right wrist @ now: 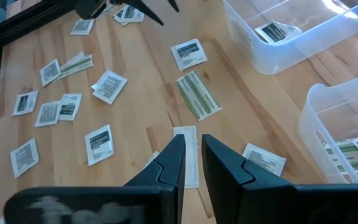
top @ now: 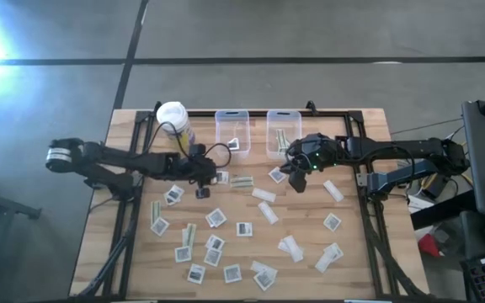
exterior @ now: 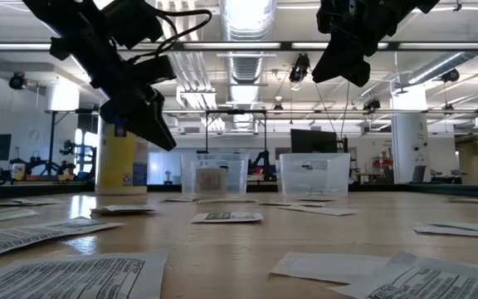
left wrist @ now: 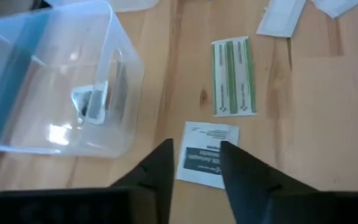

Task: Pick & Place First Aid Supplies
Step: Put the towelette pack into the left transparent bin

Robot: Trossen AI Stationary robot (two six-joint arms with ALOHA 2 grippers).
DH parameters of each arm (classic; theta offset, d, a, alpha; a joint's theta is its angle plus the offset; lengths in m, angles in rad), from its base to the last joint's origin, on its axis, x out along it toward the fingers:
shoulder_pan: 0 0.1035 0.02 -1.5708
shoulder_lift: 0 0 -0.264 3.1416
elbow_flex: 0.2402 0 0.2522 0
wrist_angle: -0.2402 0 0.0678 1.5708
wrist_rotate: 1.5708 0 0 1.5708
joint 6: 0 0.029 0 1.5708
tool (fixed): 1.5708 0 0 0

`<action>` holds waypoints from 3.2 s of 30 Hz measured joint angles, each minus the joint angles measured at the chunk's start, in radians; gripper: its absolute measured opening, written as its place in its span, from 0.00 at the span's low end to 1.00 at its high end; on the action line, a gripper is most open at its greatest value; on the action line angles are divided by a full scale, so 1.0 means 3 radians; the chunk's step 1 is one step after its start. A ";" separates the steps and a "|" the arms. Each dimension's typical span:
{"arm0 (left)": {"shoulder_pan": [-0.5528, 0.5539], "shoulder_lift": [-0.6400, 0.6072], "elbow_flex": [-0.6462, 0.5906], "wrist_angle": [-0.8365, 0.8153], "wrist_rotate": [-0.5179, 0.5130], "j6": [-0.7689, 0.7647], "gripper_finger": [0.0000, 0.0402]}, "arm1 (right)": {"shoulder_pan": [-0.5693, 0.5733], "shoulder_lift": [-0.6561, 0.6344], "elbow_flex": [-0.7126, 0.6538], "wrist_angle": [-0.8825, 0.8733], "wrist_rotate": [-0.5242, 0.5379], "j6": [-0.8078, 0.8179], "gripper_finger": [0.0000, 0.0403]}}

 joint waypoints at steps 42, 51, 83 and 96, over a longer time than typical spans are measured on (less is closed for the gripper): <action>0.0601 0.1652 0.0202 0.0128 0.1088 -0.0016 0.16 | 0.0022 0.0000 0.0000 0.0005 -0.0008 0.0000 0.13; 0.0591 0.1210 0.0167 0.0118 0.1017 -0.0007 0.02 | 0.0071 0.0000 0.0000 0.0000 -0.0006 -0.0002 0.13; 0.0986 0.0477 0.0616 0.0725 -0.0276 -0.0154 0.01 | 0.0354 -0.0001 0.0000 0.0008 0.0027 0.0002 0.13; 0.1040 0.0840 0.1052 0.0108 -0.0214 -0.0406 0.01 | 0.0356 -0.0001 0.0000 0.0013 0.0027 0.0063 0.13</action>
